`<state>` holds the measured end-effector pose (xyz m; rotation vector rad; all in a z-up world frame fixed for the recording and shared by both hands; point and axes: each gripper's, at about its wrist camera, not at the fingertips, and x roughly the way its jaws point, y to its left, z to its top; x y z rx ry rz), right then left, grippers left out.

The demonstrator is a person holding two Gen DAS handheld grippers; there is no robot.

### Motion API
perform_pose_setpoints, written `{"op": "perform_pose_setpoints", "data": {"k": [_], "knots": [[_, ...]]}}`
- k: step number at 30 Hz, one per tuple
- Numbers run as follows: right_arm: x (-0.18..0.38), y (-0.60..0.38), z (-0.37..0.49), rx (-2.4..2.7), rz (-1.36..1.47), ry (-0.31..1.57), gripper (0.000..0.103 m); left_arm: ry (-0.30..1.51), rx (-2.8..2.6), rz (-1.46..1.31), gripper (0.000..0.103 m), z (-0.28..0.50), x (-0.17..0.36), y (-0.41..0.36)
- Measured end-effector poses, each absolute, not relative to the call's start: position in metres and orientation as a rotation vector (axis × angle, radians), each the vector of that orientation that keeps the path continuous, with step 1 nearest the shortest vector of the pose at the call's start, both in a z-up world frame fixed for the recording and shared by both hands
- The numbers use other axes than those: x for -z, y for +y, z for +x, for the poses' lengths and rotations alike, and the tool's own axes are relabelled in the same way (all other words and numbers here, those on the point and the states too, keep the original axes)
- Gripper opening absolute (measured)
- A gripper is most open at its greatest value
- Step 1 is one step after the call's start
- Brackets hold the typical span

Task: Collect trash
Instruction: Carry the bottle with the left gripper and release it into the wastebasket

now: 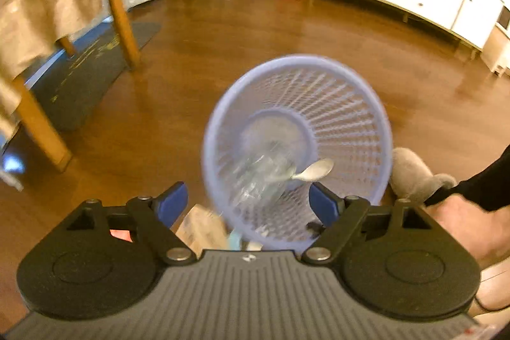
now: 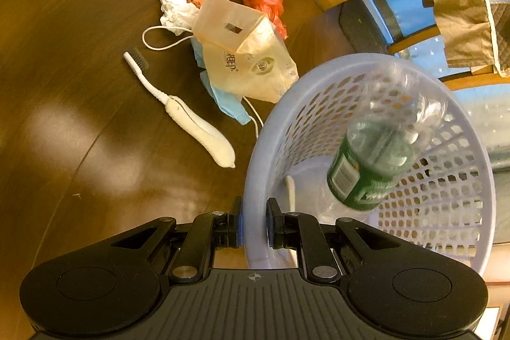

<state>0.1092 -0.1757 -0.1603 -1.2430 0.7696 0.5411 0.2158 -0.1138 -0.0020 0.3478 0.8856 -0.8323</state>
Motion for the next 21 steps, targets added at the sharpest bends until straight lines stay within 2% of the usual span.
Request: {"op": "perform_pose_setpoints", "data": {"k": [21], "knots": [[0.161,-0.172,0.11,-0.538,-1.24,0.777,0.011,0.996,0.665,0.431,0.08,0.2,0.065,0.005]]}}
